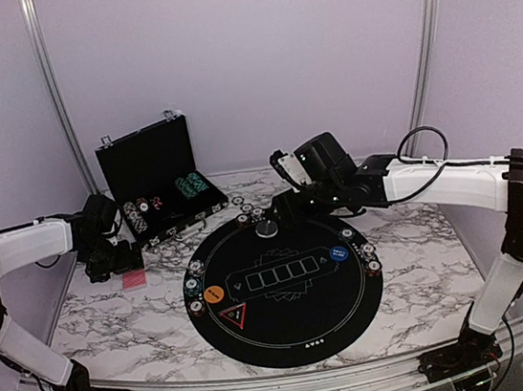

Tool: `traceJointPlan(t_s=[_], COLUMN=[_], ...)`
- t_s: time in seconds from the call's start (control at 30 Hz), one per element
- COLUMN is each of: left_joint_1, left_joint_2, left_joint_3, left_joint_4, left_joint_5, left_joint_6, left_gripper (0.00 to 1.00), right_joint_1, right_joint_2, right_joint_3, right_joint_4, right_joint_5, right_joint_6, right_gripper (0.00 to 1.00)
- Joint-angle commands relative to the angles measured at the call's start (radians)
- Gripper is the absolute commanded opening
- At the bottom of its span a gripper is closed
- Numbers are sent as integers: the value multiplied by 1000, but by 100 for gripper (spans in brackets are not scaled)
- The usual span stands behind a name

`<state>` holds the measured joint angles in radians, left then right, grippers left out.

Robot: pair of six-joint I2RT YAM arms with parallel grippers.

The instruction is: Distribute texas hold em gaming equipment

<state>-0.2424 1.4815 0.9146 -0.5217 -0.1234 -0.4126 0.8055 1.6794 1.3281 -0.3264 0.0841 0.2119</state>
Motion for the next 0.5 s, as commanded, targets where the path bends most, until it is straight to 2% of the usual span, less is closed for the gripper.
traceJointPlan(t_s=[0.0, 0.3, 0.47], left_joint_1=[23, 34, 34], left_joint_2=[61, 190, 256], left_joint_3=[51, 127, 185], left_joint_4=[-28, -44, -88], left_joint_5=[37, 82, 24], left_joint_6=[44, 115, 141], left_gripper=[99, 99, 99], right_joint_1=[-24, -37, -37], right_joint_2=[-70, -121, -125], right_joint_3=[-36, -90, -101], right_joint_4=[43, 95, 107], right_joint_5=[-21, -39, -47], right_joint_6=[-15, -11, -9], right_gripper=[67, 69, 69])
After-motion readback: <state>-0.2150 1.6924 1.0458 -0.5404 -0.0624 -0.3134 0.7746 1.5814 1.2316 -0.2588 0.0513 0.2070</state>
